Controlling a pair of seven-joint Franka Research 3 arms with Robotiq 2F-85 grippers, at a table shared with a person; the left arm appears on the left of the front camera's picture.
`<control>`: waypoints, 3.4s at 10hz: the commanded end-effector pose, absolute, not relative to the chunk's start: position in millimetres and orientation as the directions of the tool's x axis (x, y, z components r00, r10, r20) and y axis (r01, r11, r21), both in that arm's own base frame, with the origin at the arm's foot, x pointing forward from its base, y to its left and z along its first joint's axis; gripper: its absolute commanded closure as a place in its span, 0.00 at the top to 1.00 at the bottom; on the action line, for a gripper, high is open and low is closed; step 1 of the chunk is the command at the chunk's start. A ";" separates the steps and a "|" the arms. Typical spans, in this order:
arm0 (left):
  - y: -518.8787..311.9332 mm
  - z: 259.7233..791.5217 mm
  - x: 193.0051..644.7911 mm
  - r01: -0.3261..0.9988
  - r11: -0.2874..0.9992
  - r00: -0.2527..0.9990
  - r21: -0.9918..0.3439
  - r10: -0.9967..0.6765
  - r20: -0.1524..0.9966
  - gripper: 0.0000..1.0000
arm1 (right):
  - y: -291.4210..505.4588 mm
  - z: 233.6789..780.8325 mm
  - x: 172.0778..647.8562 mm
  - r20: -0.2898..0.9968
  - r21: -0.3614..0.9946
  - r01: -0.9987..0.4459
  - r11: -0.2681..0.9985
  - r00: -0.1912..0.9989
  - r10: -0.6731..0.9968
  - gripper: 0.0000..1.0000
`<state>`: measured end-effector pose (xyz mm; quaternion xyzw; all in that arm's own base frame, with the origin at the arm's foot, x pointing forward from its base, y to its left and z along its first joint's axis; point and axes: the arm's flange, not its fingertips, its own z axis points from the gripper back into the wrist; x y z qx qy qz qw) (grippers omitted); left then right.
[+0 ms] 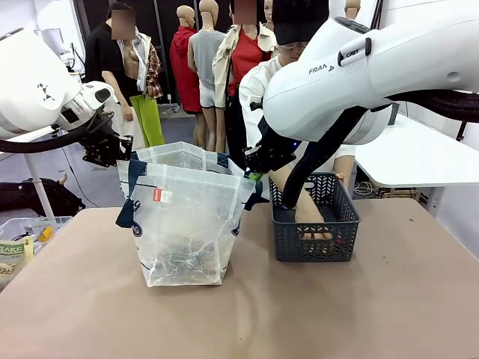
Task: Transfer purchased items from the store into the shopping bag.
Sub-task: Move the Reusable shopping bag to the right side of the table.
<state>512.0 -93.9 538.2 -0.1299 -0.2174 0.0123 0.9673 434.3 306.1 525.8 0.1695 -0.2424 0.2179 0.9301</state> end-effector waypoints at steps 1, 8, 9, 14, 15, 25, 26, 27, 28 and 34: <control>-90.2 540.6 512.8 0.028 0.966 0.902 -0.257 0.086 0.423 0.00 | 305.0 525.7 434.9 0.525 0.210 -0.485 0.849 0.788 0.321 0.00; -90.2 540.6 512.8 0.028 0.966 0.902 -0.257 0.086 0.423 0.00 | 305.0 525.7 434.9 0.525 0.210 -0.485 0.849 0.788 0.321 0.00; -90.2 540.6 512.8 0.028 0.966 0.902 -0.257 0.086 0.423 0.00 | 305.0 525.7 434.9 0.525 0.210 -0.485 0.849 0.788 0.321 0.00; -90.2 540.6 512.8 0.028 0.966 0.902 -0.257 0.086 0.423 0.00 | 305.0 525.7 434.9 0.525 0.210 -0.485 0.849 0.788 0.321 0.00; -90.2 540.6 512.8 0.028 0.966 0.902 -0.257 0.086 0.423 0.00 | 305.0 525.7 434.9 0.525 0.210 -0.485 0.849 0.788 0.321 0.00; -90.2 540.6 512.8 0.028 0.966 0.902 -0.257 0.086 0.423 0.00 | 305.0 525.7 434.9 0.525 0.210 -0.485 0.849 0.788 0.321 0.00; -90.2 540.6 512.8 0.028 0.966 0.902 -0.257 0.086 0.423 0.00 | 305.0 525.7 434.9 0.525 0.210 -0.485 0.849 0.788 0.321 0.00; -90.2 540.6 512.8 0.028 0.966 0.902 -0.257 0.086 0.423 0.00 | 305.0 525.7 434.9 0.525 0.210 -0.485 0.849 0.788 0.321 0.00; -90.2 540.6 512.8 0.028 0.966 0.902 -0.257 0.086 0.423 0.00 | 305.0 525.7 434.9 0.525 0.210 -0.485 0.849 0.788 0.321 0.00; -90.2 540.6 512.8 0.028 0.966 0.902 -0.257 0.086 0.423 0.00 | 305.0 525.7 434.9 0.525 0.210 -0.485 0.849 0.788 0.321 0.00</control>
